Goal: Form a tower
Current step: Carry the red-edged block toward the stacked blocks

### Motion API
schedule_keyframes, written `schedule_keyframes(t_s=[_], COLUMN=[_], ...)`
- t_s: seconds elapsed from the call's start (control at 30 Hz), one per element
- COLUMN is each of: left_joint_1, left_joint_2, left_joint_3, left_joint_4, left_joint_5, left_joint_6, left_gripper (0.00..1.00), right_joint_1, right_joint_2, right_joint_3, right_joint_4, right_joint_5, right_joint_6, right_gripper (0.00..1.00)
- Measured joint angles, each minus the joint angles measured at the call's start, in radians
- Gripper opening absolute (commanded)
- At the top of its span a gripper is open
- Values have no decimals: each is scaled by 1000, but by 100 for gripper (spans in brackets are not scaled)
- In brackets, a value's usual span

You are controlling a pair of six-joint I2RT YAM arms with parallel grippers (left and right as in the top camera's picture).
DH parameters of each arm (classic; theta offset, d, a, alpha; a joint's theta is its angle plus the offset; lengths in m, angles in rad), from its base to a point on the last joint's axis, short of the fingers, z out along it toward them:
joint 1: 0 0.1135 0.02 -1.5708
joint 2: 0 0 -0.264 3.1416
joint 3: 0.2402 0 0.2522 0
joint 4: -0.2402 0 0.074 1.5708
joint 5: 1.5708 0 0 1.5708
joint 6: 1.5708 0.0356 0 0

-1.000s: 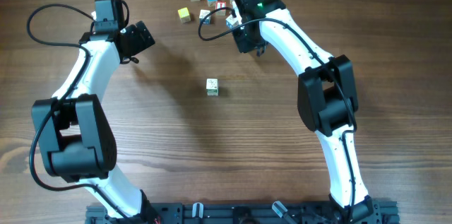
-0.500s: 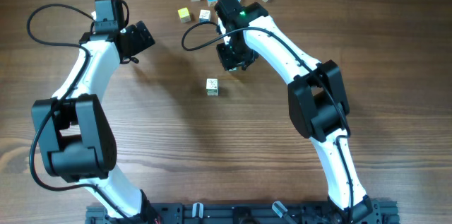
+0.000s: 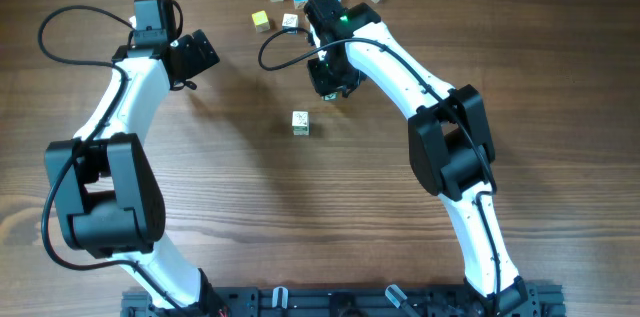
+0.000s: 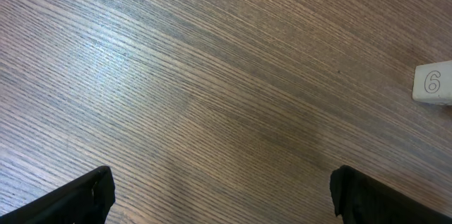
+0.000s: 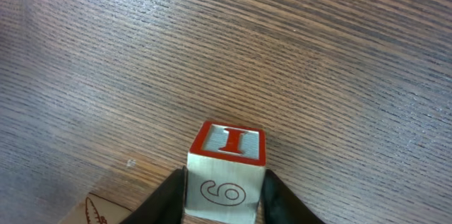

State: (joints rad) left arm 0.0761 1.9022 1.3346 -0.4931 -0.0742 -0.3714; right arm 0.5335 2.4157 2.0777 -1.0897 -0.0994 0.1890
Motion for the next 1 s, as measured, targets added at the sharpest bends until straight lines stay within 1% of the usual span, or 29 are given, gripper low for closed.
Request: schedule_keyframes(t_s=[0.03, 0.1, 0.47, 0.6, 0.7, 0.77, 0.87, 0.93, 0.97, 1.0], left_joint_1=[0, 0, 0, 0, 0, 0, 0, 0, 0, 0], left_joint_2=[0, 0, 0, 0, 0, 0, 0, 0, 0, 0], left_joint_3=[0, 0, 0, 0, 0, 0, 0, 0, 0, 0], left_joint_4=[0, 0, 0, 0, 0, 0, 0, 0, 0, 0], left_joint_5=[0, 0, 0, 0, 0, 0, 0, 0, 0, 0], left_joint_6=[0, 0, 0, 0, 0, 0, 0, 0, 0, 0], left_gripper=[100, 100, 100, 100, 100, 100, 100, 100, 100, 100], right_joint_1=[0, 0, 0, 0, 0, 0, 0, 0, 0, 0], right_joint_2=[0, 0, 0, 0, 0, 0, 0, -8, -20, -50], right_joint_3=[0, 0, -2, -22, -22, -22, -22, -14, -13, -11], right_joint_4=[0, 1, 0, 26, 29, 34, 32, -2, -11, -36], right_joint_5=[0, 0, 0, 0, 0, 0, 0, 1, 2, -1], right_joint_6=[0, 0, 1, 1, 1, 1, 9, 21, 27, 31], right_gripper=[45, 39, 38, 38, 32, 30, 29, 29, 25, 16])
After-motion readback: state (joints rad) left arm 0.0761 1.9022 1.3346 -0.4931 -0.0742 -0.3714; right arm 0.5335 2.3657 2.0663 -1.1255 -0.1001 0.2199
